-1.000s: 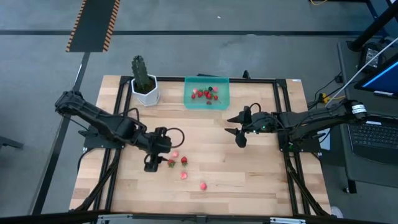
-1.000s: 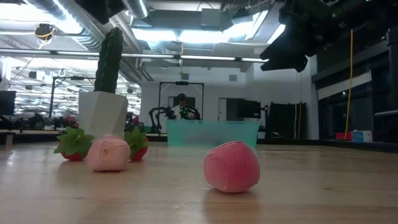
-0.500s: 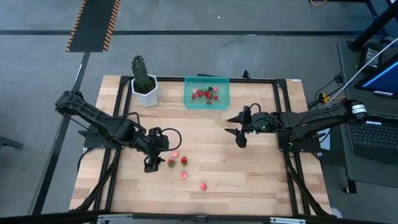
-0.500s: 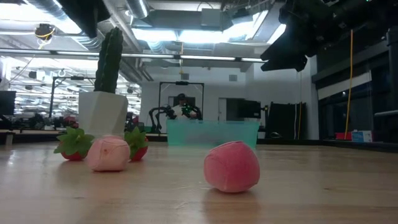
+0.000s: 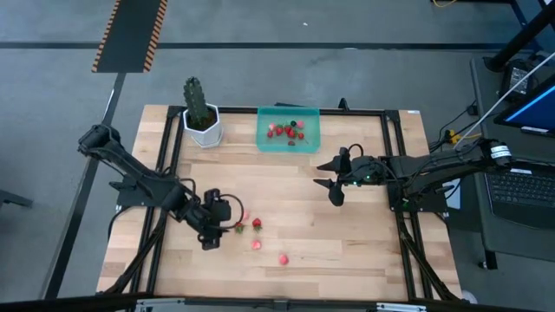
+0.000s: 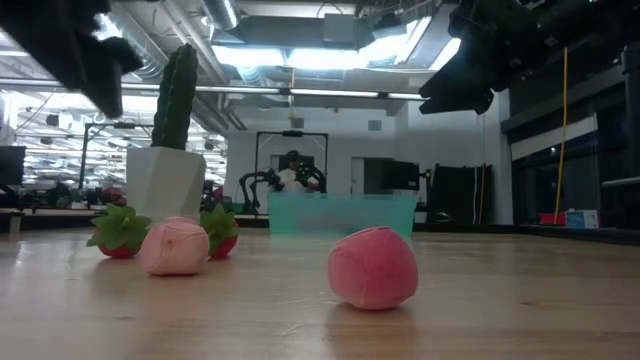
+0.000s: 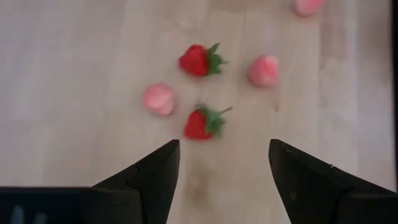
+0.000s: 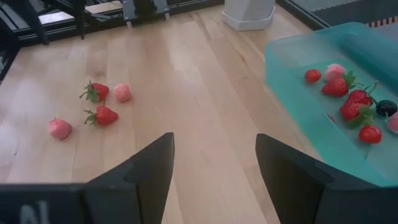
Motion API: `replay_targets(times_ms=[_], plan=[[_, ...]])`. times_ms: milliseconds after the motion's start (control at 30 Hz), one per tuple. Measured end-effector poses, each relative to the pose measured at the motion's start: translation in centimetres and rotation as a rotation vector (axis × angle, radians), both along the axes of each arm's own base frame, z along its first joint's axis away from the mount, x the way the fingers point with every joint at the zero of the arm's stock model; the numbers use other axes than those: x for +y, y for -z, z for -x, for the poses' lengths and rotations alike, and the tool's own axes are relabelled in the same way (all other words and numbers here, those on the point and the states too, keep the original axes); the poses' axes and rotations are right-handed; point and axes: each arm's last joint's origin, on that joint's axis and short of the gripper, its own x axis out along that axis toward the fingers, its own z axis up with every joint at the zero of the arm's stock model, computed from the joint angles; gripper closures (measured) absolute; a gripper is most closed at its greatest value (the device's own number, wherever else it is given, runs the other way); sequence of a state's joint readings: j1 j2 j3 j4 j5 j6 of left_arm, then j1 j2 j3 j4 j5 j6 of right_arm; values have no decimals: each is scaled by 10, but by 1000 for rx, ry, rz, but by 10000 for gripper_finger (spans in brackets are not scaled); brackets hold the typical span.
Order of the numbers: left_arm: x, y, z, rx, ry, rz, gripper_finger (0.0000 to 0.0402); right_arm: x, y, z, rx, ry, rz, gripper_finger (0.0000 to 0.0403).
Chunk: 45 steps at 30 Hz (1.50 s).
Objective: Pick and placing Produce into tupperware
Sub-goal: Put the strawberry into the container
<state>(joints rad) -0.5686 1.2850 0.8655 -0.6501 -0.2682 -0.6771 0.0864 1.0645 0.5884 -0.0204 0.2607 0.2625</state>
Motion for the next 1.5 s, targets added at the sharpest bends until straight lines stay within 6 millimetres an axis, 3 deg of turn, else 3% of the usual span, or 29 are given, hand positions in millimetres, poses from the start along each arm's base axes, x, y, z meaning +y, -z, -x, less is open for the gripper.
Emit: replay_targets(times_ms=[133, 233, 467, 667, 1033, 1500], plan=[[-6, 20, 1, -86, 15, 54, 165, 0, 0, 0, -5, 11, -22, 175], [-8, 30, 4, -118, 77, -7, 165, 0, 0, 0, -5, 10, -20, 175], [-12, 62, -11, -99, 52, -128, 165, 0, 0, 0, -1, 10, -19, 175], [-19, 86, -23, -92, 135, -244, 165, 0, 0, 0, 3, 10, -19, 175], [-28, 82, -33, -123, 227, -301, 172, 0, 1, 0, 4, 10, -18, 175], [-30, 97, -34, -73, 243, -323, 179, 0, 1, 0, 7, 10, -18, 175]])
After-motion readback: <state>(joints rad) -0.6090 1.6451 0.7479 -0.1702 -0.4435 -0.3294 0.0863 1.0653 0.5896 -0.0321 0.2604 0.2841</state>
